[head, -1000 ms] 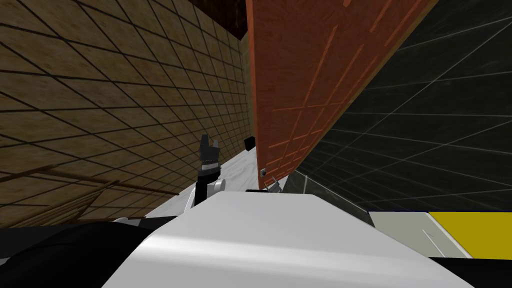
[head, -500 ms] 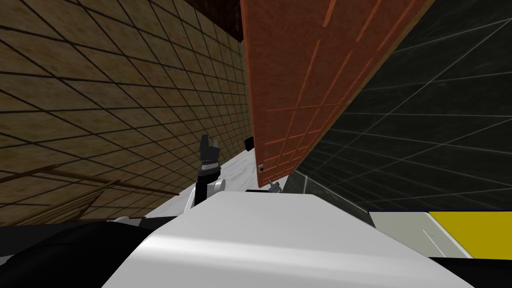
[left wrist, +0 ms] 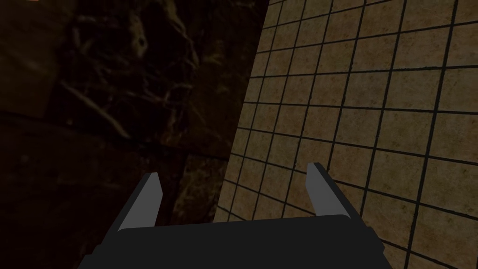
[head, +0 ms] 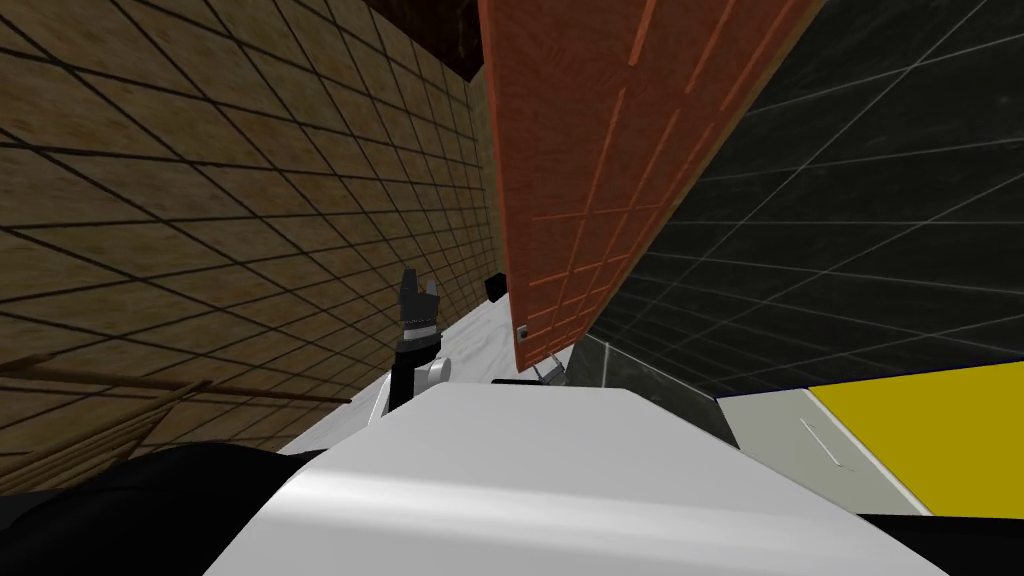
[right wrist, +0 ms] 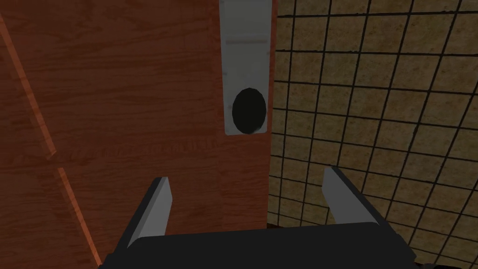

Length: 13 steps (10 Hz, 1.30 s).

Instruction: Push the door open

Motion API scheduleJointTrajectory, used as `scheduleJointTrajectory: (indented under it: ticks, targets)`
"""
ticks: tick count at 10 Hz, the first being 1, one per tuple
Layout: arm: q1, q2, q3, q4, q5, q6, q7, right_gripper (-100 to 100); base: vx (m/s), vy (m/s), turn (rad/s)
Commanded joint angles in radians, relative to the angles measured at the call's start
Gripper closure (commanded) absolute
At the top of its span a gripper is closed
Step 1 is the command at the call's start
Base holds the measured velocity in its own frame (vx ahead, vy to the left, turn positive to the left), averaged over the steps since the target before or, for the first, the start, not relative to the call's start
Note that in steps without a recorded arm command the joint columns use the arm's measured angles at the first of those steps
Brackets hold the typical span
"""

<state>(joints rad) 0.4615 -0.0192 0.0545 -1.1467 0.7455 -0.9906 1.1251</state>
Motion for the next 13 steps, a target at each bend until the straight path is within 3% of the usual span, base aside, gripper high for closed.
scheduleJointTrajectory:
  ticks: [1, 2, 5, 7, 9, 11, 12, 13]
  targets:
    - [0.001, 0.036, -0.016, 0.004, -0.016, 0.001, 0.012, -100, -0.095, 0.167, -0.127]
    - [0.001, 0.056, -0.021, 0.005, -0.021, 0.001, 0.014, -100, -0.060, 0.086, -0.093]
    - [-0.014, 0.005, -0.019, 0.009, -0.020, 0.013, 0.014, -100, 0.066, 0.047, 0.008]
    - [-0.029, -0.003, -0.021, 0.013, -0.022, 0.024, 0.016, -100, 0.213, 0.093, 0.018]
    - [-0.043, 0.016, -0.023, 0.016, -0.025, 0.035, 0.017, -100, 0.176, 0.082, 0.017]
    - [-0.053, 0.050, -0.025, 0.019, -0.027, 0.042, 0.018, -100, 0.168, 0.077, 0.018]
    - [-0.050, 0.039, -0.025, 0.019, -0.026, 0.038, 0.018, -100, 0.067, 0.027, 0.002]
    - [-0.050, 0.039, -0.025, 0.019, -0.026, 0.038, 0.018, 100, -0.009, -0.001, -0.004]
